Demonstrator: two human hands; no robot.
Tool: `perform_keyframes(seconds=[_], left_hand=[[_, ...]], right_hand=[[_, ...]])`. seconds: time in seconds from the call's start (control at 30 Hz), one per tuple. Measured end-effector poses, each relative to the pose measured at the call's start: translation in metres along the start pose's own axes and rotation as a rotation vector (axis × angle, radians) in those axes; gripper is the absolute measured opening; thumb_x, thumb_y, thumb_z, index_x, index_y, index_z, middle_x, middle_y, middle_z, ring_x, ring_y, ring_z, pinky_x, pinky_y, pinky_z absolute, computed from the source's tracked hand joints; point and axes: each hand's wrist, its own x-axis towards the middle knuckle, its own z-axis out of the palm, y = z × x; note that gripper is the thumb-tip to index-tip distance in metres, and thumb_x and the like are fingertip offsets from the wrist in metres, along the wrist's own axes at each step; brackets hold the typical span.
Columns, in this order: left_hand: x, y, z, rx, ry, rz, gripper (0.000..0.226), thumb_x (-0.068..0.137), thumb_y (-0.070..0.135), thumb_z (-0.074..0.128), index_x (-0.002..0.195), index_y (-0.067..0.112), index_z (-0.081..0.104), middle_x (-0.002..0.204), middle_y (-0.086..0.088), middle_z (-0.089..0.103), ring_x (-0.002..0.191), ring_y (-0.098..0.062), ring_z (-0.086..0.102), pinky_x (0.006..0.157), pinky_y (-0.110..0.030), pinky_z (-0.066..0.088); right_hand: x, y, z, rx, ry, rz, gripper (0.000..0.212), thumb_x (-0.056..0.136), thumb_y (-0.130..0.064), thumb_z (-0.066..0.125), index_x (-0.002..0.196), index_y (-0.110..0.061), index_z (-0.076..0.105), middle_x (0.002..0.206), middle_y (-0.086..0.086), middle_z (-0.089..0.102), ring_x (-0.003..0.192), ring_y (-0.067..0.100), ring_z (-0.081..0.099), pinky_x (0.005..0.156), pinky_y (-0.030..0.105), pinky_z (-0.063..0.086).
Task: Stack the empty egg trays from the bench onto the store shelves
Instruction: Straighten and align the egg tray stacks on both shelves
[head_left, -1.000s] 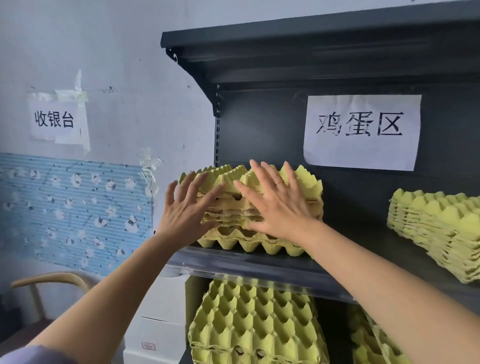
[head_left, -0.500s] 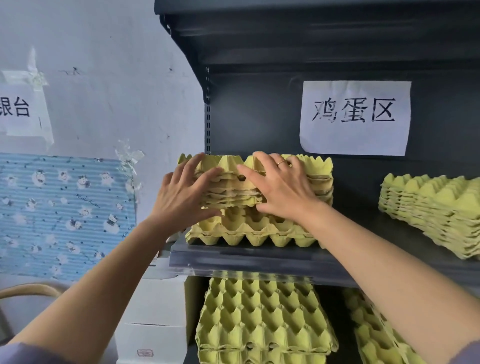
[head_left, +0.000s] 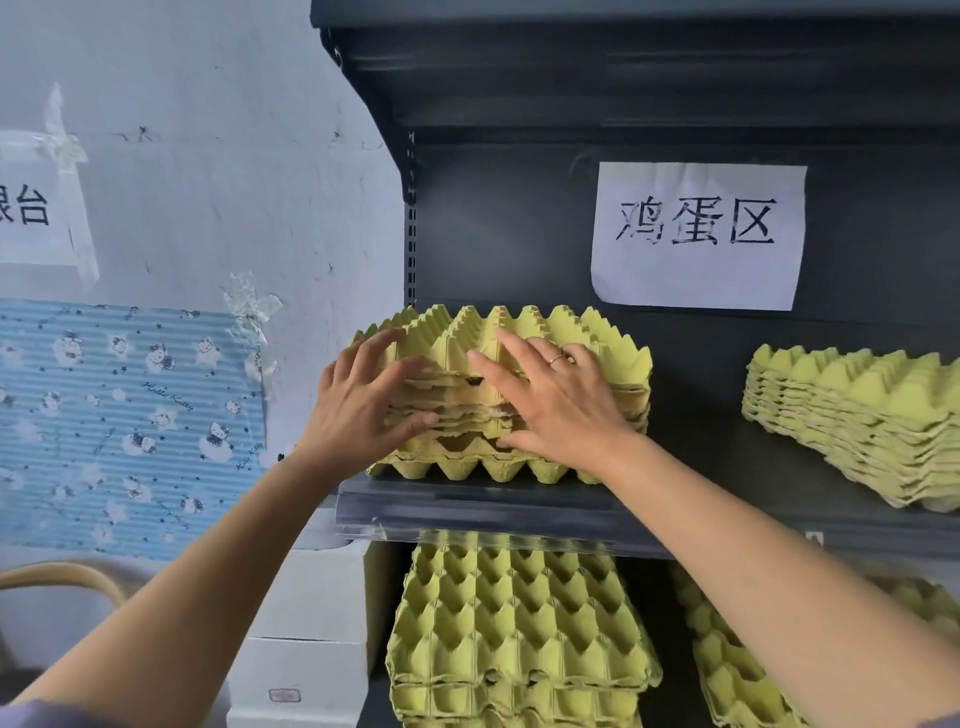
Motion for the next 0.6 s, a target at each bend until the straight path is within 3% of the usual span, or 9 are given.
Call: perform_keyframes(seconds=[0.07, 0.13, 0.23, 0.3, 0.37, 0.43, 0.47, 0.53, 0.6], left_hand=[[0.001, 0.007, 0.002, -0.161, 0.041, -0.126, 0.063, 0.078, 0.075, 0.035, 0.126, 0.034, 0.039, 0.145, -0.008, 0.027, 0.131, -0.031, 0.028, 0.101, -0.049, 0.029], [0.003, 0.013, 0.002, -0.24, 0.111, -0.232, 0.064, 0.079, 0.064, 0.039, 0.13, 0.027, 0.042, 0.146, -0.009, 0.025, 0.133, -0.03, 0.026, 0.104, -0.046, 0.024], [0.01, 0.025, -0.001, -0.42, 0.184, -0.365, 0.069, 0.077, 0.057, 0.043, 0.135, 0.021, 0.04, 0.147, -0.009, 0.021, 0.136, -0.025, 0.023, 0.108, -0.042, 0.022], [0.015, 0.03, -0.002, -0.51, 0.234, -0.447, 0.067, 0.081, 0.048, 0.052, 0.139, 0.019, 0.036, 0.148, -0.011, 0.017, 0.137, -0.025, 0.02, 0.111, -0.041, 0.02], [0.021, 0.032, -0.002, -0.56, 0.253, -0.58, 0.065, 0.088, 0.036, 0.059, 0.144, 0.018, 0.029, 0.151, -0.012, 0.015, 0.139, -0.026, 0.019, 0.113, -0.039, 0.02], [0.025, 0.031, -0.004, -0.728, 0.203, -0.777, 0.07, 0.09, 0.032, 0.061, 0.147, 0.019, 0.022, 0.148, -0.012, 0.025, 0.13, -0.028, 0.036, 0.102, -0.039, 0.039], [0.026, 0.029, -0.004, -0.826, 0.172, -0.844, 0.07, 0.09, 0.033, 0.061, 0.146, 0.02, 0.022, 0.142, -0.012, 0.035, 0.116, -0.027, 0.049, 0.086, -0.035, 0.049], [0.026, 0.026, -0.004, -0.903, 0.137, -0.878, 0.063, 0.089, 0.035, 0.062, 0.141, 0.021, 0.027, 0.127, -0.012, 0.048, 0.093, -0.024, 0.059, 0.061, -0.03, 0.054], [0.026, 0.023, -0.003, -0.921, 0.155, -0.872, 0.058, 0.087, 0.038, 0.064, 0.135, 0.025, 0.032, 0.121, -0.013, 0.053, 0.099, -0.032, 0.061, 0.071, -0.042, 0.056]], right_hand=[[-0.001, 0.001, -0.004, 0.052, 0.042, 0.012, 0.093, 0.073, -0.071, 0.053, 0.147, -0.023, 0.024, 0.147, 0.01, 0.041, 0.125, 0.027, 0.05, 0.095, 0.05, 0.044], [-0.003, 0.006, -0.013, 0.122, 0.119, 0.11, 0.078, 0.082, -0.066, 0.036, 0.143, -0.018, 0.035, 0.143, 0.008, 0.046, 0.127, 0.027, 0.048, 0.096, 0.05, 0.042], [-0.013, 0.022, -0.023, 0.196, 0.175, 0.425, 0.064, 0.09, -0.055, 0.039, 0.14, -0.015, 0.041, 0.143, 0.009, 0.043, 0.129, 0.029, 0.043, 0.096, 0.047, 0.041], [-0.022, 0.035, -0.024, 0.286, 0.123, 0.655, 0.061, 0.092, -0.05, 0.046, 0.143, -0.017, 0.037, 0.147, 0.01, 0.035, 0.132, 0.03, 0.037, 0.098, 0.045, 0.038], [-0.029, 0.046, -0.025, 0.564, 0.076, 0.885, 0.065, 0.092, -0.05, 0.048, 0.147, -0.019, 0.029, 0.15, 0.01, 0.028, 0.134, 0.029, 0.034, 0.101, 0.042, 0.037], [-0.034, 0.053, -0.025, 1.015, 0.036, 1.092, 0.067, 0.093, -0.049, 0.049, 0.149, -0.02, 0.025, 0.151, 0.007, 0.03, 0.135, 0.025, 0.035, 0.101, 0.038, 0.036], [-0.036, 0.054, -0.023, 1.195, 0.011, 1.144, 0.064, 0.093, -0.048, 0.05, 0.147, -0.02, 0.029, 0.149, 0.004, 0.036, 0.134, 0.024, 0.038, 0.099, 0.036, 0.036], [-0.039, 0.053, -0.015, 1.341, -0.04, 1.134, 0.047, 0.094, -0.044, 0.051, 0.135, -0.021, 0.047, 0.133, -0.002, 0.053, 0.122, 0.02, 0.05, 0.089, 0.03, 0.039], [-0.037, 0.05, -0.012, 1.371, 0.007, 1.122, 0.034, 0.094, -0.038, 0.052, 0.124, -0.022, 0.057, 0.121, -0.003, 0.061, 0.11, 0.017, 0.057, 0.083, 0.029, 0.042]])
